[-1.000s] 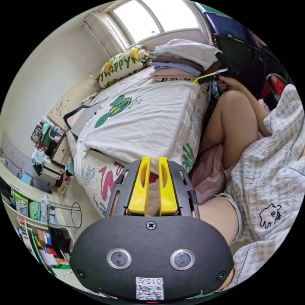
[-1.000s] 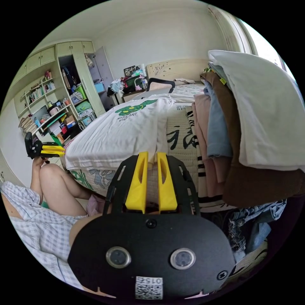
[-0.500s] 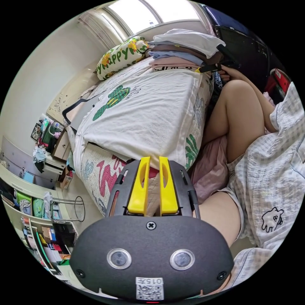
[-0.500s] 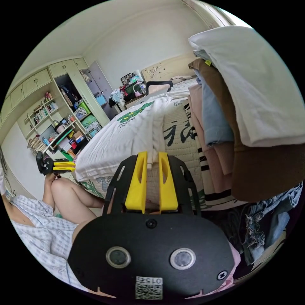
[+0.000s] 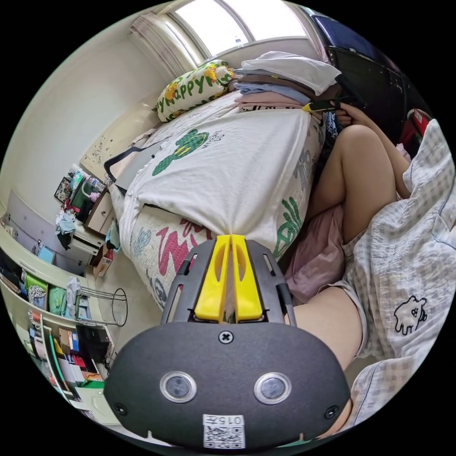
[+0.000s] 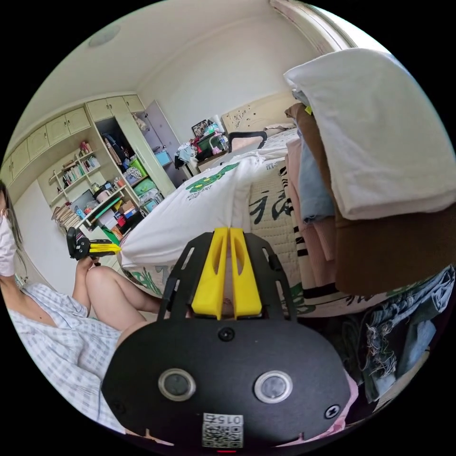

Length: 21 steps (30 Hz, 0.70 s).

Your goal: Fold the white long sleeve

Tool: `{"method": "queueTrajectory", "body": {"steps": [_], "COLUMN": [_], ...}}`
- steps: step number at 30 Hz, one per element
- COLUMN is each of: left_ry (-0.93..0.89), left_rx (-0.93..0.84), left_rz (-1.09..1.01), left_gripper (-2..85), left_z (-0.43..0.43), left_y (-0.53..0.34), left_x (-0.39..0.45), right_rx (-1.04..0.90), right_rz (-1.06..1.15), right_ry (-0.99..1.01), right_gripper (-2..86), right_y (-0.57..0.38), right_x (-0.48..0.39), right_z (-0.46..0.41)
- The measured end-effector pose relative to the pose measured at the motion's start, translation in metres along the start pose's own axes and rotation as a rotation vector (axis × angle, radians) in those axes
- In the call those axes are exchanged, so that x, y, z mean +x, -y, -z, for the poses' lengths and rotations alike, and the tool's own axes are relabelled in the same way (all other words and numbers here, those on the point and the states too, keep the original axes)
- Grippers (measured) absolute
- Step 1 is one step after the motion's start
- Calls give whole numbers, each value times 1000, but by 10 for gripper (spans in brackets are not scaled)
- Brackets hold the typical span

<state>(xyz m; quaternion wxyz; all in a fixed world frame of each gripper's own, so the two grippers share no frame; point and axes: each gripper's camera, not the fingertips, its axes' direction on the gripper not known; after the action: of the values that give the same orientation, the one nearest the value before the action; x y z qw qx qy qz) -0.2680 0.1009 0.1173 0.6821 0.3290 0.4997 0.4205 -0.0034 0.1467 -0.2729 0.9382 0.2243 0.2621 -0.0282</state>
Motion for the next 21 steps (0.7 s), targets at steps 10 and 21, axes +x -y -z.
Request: {"method": "queueTrajectory", "body": {"steps": [10,21], "left_ry": [-41,-45], "left_rx": [-23,-27], "left_rz": [64,83], "left_gripper": [-2,-2], "left_z": [-2,-10], "left_y": [-19,-21], "left_x": [-17,-20], "right_rx": [31,-22], "right_rz": [5,-15], "right_ry": [-29,-190], "right_gripper": [7,2], "right_y": [9,21], "right_x": [-3,2], "right_z": [7,-16]}}
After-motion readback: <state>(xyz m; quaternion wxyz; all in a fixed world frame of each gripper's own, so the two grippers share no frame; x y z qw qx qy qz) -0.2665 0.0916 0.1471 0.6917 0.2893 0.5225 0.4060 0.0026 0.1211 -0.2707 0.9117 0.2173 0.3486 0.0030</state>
